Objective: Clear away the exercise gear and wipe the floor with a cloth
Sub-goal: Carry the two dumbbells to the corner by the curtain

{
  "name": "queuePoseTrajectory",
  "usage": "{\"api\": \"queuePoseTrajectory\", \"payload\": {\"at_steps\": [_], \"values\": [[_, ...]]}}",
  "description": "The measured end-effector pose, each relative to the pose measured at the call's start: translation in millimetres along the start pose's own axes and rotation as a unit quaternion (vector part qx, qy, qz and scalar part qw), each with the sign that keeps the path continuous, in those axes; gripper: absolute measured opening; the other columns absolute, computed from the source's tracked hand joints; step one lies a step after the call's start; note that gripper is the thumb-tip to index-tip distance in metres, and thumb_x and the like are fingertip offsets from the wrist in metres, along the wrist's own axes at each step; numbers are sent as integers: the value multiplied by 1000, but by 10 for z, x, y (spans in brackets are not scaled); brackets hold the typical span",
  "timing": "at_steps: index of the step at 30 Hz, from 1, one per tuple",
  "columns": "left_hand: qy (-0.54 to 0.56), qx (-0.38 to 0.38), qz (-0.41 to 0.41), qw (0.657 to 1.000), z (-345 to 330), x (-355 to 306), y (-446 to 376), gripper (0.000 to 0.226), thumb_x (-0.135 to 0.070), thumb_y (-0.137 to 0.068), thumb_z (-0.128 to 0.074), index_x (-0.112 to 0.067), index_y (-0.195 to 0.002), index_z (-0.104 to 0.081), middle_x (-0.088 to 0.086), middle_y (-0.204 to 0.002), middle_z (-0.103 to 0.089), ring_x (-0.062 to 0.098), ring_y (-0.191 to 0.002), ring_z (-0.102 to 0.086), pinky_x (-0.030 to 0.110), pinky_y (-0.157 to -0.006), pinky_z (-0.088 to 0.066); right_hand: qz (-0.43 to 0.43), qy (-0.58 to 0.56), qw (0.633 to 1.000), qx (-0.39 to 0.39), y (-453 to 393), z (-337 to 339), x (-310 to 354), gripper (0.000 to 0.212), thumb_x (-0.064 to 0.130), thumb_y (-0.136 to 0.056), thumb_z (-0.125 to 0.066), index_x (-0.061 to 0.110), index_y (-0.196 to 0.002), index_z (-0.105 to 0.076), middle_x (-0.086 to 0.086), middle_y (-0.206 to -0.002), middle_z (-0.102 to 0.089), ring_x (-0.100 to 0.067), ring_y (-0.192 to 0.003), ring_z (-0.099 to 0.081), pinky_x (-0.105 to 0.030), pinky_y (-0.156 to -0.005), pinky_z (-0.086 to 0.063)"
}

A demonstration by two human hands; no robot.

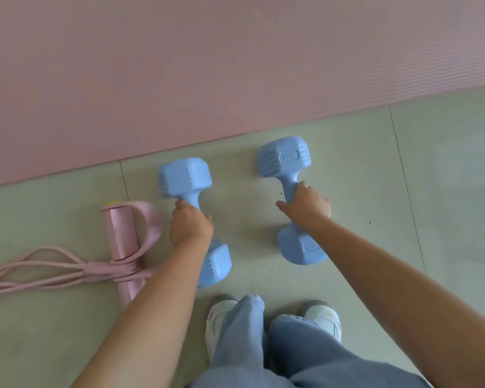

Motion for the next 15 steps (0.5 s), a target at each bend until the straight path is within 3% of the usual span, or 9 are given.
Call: {"api": "queuePoseTrajectory", "payload": {"at_steps": [4,6,9,12,15], "values": [[-4,-14,13,1000,-123,-1,-134,50,-13,-91,-57,6,-128,-31,23,-131,-53,40,-119,-53,44,-93,-44,8,-30,998,-45,-207,-111,-46,29,17,-88,-52,4,-110,-41,-12,-110,-63,-33,-101,-60,-33,-80,-37],[-14,-13,5,1000,-110,-32,-102,52,-14,-90,-58,7,-129,-30,23,-132,-52,40,-120,-53,44,-94,-43,20,-28,998,-49,-181,-119,-71,20,15,-86,-52,8,-96,-36,-12,-102,-62,-33,-99,-61,-33,-80,-36],[-55,-5,-24,998,-65,-135,62,49,-16,-90,-56,7,-127,-33,23,-129,-55,39,-118,-54,42,-91,-44,26,-31,998,-41,-57,-90,-172,24,14,-85,-53,9,-89,-29,-6,-85,-50,-31,-97,-61,-32,-78,-32],[-97,18,-64,993,35,-324,429,44,-17,-90,-55,6,-123,-37,22,-125,-57,38,-115,-56,40,-87,-45,17,-40,999,-20,264,-10,-366,25,17,-85,-53,9,-89,-30,-2,-76,-47,-30,-94,-61,-34,-86,-37],[-137,36,-97,985,258,-576,1014,43,-19,-91,-55,3,-123,-38,20,-126,-57,36,-116,-56,40,-88,-44,-11,-62,998,-2,760,230,-606,24,17,-84,-52,9,-89,-30,-4,-80,-53,-30,-87,-59,-35,-90,-36]]}}
Point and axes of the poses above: each hand's wrist, its own y-axis away from the middle knuckle, its own z-axis out of the back of the hand, x = y × z, the point moved 4 cm from there along -y, towards the middle knuckle
